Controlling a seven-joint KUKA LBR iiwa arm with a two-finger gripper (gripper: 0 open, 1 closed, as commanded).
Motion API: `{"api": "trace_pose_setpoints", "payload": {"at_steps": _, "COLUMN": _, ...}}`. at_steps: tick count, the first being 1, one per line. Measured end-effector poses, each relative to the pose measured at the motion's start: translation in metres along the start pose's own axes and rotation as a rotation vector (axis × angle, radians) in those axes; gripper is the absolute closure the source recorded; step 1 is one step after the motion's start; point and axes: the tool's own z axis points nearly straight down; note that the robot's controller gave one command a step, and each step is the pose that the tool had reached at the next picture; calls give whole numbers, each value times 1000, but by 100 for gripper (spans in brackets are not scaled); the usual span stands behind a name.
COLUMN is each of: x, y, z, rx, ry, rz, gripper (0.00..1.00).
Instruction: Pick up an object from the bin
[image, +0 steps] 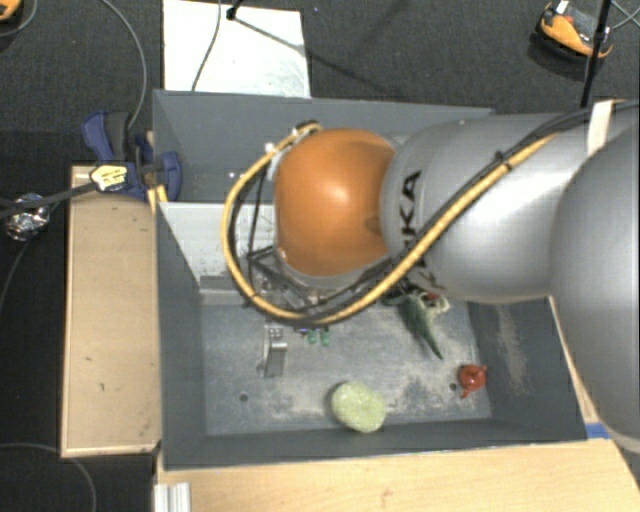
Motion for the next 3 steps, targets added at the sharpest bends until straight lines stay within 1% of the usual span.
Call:
{"api": "trace_pose_setpoints", "payload": {"at_steps": 1, "x": -2, "y": -1, "z": -5, "rx": -2, "ry": -8, "rz": 6, "gripper": 0}}
{"api": "trace_pose_setpoints", "payload": {"at_steps": 2, "x": 31, "y": 2, "z": 38, "rx": -3, "ry": -8, "rz": 4, "gripper": 0}}
{"api": "trace_pose_setpoints", "payload": {"at_steps": 3, "x": 48, "y": -17, "z": 60, "rx": -1, "ry": 0, "rz": -13, "gripper": 0}}
